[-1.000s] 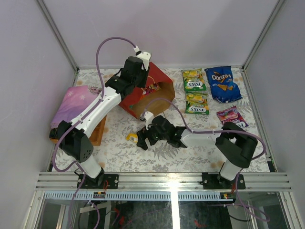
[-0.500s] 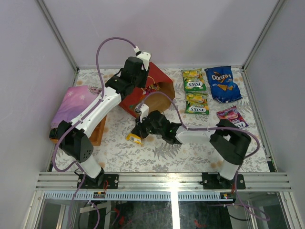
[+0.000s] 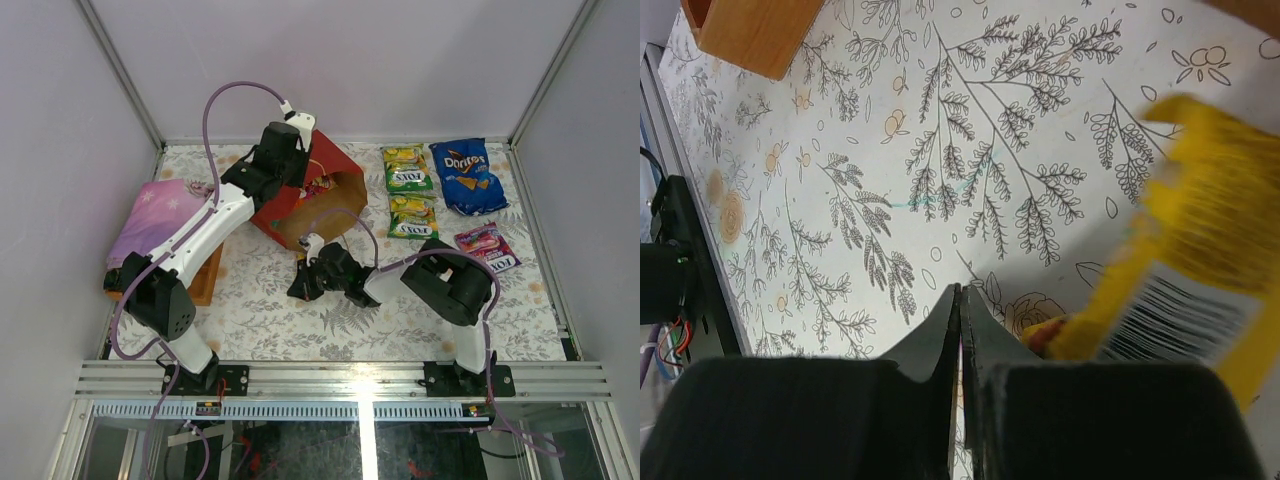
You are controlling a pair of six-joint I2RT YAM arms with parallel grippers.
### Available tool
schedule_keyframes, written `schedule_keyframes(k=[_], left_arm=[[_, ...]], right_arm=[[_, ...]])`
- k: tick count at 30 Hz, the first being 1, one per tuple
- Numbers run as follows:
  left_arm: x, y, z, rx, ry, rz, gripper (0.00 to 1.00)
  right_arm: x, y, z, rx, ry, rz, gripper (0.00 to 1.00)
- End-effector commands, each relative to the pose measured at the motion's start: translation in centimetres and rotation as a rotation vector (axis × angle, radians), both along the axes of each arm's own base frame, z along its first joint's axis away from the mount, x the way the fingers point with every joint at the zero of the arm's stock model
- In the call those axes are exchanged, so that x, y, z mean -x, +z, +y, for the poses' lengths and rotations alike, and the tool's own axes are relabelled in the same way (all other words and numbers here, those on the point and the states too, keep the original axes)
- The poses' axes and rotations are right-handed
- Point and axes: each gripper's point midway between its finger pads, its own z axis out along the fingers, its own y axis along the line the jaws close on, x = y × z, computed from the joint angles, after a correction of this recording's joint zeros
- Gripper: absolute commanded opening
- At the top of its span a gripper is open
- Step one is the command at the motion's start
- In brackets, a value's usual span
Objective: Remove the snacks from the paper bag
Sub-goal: Adjust the snack at the center of the board.
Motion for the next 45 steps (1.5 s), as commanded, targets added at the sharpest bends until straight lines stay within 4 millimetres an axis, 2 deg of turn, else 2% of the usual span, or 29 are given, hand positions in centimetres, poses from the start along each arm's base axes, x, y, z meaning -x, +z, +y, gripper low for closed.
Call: schedule_keyframes(k=[1,8,10,14,18,23,26,30,34,37,39,45], left_arm=[[-0.2,1.7,0.6,0.009,0.011,-0.053,0.31],[-0.1,1.9,0.6,0.01,0.013,-0.057,0.32],[-0.1,1.9,0.6,0.009,0.011,-0.056,0.32],[-0.2,1.8,0.6,0.01,0.011,-0.054,0.32],[-0.1,1.9,0.6,0.009,0.013,-0.057,0.32],[-0.2,1.7,0.6,0.006,0.013,-0.052,0.32],[-0.2,1.5,0.7,0.002,0.015,-0.049,0.32],[-0.3,1.5,0.8,0.0,0.018,-0.05,0.32],[-0.2,1.4,1.0,-0.001,0.022,-0.049,0.32],[-0.2,1.4,1.0,0.001,0.02,-0.05,0.32],[-0.2,1.5,0.9,0.003,0.019,-0.05,0.32],[-0.2,1.9,0.9,0.01,0.019,-0.055,0.32]], right_arm=[[-0.5,4.6,1.4,-0.117,0.026,-0.064,0.0],[-0.5,13.2,1.3,-0.261,0.049,-0.205,0.0],[-0.7,14.9,0.9,-0.282,0.044,-0.24,0.0],[-2.5,16.6,-0.3,-0.299,0.009,-0.284,0.0],[-4.9,16.3,-1.9,-0.311,-0.032,-0.271,0.0],[-6.7,12.2,-1.8,-0.276,-0.039,-0.198,0.0],[-7.0,9.3,-1.4,-0.315,-0.036,-0.086,0.0],[-6.9,4.4,-1.3,-0.32,-0.068,0.063,0.0],[-5.9,2.1,-1.4,-0.344,-0.076,0.153,0.0],[-5.8,2.2,-2.0,-0.313,-0.084,0.132,0.0],[-5.9,3.3,-2.2,-0.298,-0.085,0.099,0.0],[-6.7,9.6,-2.3,-0.328,-0.072,-0.039,0.0]])
